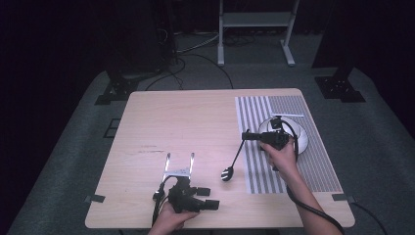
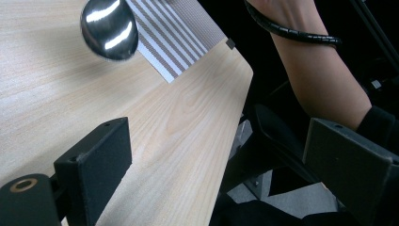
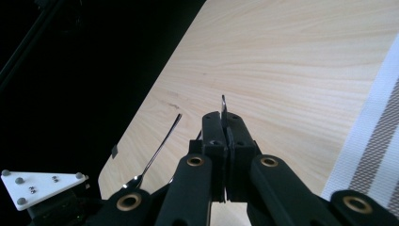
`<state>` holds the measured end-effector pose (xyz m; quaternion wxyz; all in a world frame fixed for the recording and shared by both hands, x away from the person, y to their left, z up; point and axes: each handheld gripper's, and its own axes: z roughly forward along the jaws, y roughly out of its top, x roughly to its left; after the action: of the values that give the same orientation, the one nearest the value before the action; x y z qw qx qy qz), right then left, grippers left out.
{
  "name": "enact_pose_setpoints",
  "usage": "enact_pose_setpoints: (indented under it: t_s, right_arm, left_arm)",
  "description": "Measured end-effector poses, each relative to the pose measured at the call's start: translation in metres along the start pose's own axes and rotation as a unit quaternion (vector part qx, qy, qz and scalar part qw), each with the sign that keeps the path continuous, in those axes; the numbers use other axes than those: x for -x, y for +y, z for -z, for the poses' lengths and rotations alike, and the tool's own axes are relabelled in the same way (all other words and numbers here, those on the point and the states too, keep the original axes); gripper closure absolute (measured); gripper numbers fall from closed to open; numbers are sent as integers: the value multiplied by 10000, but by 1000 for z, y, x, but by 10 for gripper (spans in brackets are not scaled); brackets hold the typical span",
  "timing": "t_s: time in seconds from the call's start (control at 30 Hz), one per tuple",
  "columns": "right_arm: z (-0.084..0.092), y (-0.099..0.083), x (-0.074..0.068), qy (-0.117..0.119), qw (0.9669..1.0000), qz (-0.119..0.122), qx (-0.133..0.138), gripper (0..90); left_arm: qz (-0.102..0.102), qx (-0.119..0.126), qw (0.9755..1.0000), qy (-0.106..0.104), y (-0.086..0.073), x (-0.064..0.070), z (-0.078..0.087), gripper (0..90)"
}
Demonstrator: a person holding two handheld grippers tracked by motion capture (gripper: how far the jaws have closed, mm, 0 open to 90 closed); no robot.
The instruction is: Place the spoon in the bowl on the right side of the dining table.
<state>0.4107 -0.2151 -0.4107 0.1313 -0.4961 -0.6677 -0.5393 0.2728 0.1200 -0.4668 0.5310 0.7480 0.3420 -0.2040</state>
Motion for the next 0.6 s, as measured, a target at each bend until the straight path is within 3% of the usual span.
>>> enact_pose_setpoints:
  t_s: [0.6]
  right_arm:
    - [34,19,12,-279,9989,-157,348,886]
  left_arm:
    - [6,0,10000,40,0,-2,1,70]
